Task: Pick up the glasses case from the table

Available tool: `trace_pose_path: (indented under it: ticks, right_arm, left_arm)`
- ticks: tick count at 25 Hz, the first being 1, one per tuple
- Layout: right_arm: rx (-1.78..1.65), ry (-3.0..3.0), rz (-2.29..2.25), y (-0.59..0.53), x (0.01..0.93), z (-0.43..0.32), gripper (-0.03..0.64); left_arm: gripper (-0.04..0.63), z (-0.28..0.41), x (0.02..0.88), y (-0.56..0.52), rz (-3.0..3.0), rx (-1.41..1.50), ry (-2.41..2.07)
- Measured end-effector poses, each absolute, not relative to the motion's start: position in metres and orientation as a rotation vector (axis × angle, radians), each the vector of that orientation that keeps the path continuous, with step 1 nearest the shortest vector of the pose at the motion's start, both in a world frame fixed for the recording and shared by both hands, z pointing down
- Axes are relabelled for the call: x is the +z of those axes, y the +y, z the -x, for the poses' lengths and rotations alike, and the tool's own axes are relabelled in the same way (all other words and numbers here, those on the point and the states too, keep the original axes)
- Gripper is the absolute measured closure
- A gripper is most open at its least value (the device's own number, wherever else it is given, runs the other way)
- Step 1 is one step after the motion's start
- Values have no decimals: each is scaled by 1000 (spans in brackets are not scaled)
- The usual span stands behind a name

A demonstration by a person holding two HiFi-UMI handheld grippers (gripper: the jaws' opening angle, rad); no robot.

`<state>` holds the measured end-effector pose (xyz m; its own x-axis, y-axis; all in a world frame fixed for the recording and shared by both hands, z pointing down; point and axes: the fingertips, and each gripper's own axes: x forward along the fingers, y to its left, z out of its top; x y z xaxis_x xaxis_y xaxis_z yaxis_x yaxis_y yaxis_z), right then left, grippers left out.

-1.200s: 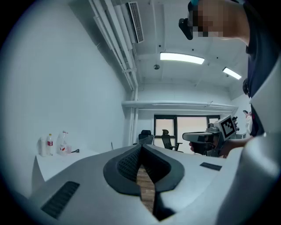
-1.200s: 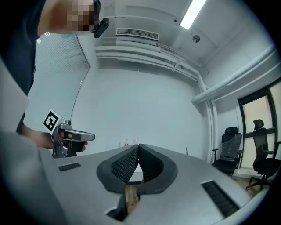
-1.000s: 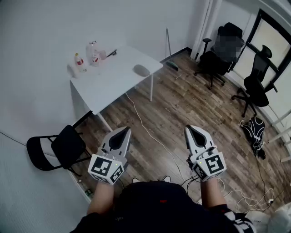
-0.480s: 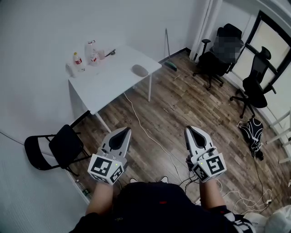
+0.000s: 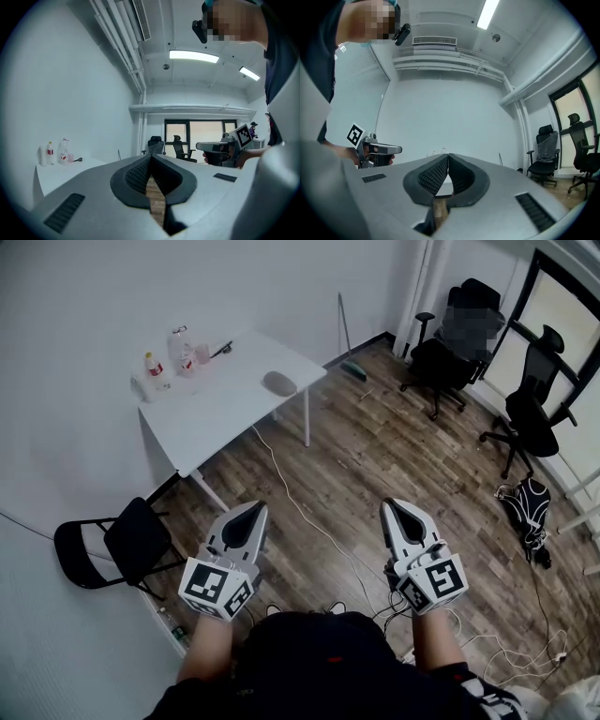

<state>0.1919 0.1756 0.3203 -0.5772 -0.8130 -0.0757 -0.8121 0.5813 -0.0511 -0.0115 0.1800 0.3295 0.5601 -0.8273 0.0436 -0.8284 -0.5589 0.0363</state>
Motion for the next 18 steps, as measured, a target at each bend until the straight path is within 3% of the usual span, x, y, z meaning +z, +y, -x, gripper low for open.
trace_pose_path:
  ticks: [9, 18]
  right_arm:
    - [-80, 2720, 1391, 159, 348, -259, 595]
    - [-82, 2751, 1402, 112, 353, -263, 595]
  left_arm:
    - [572, -55, 339, 166, -2739, 102, -1471]
    - [572, -65, 345, 110, -2730, 80, -1432]
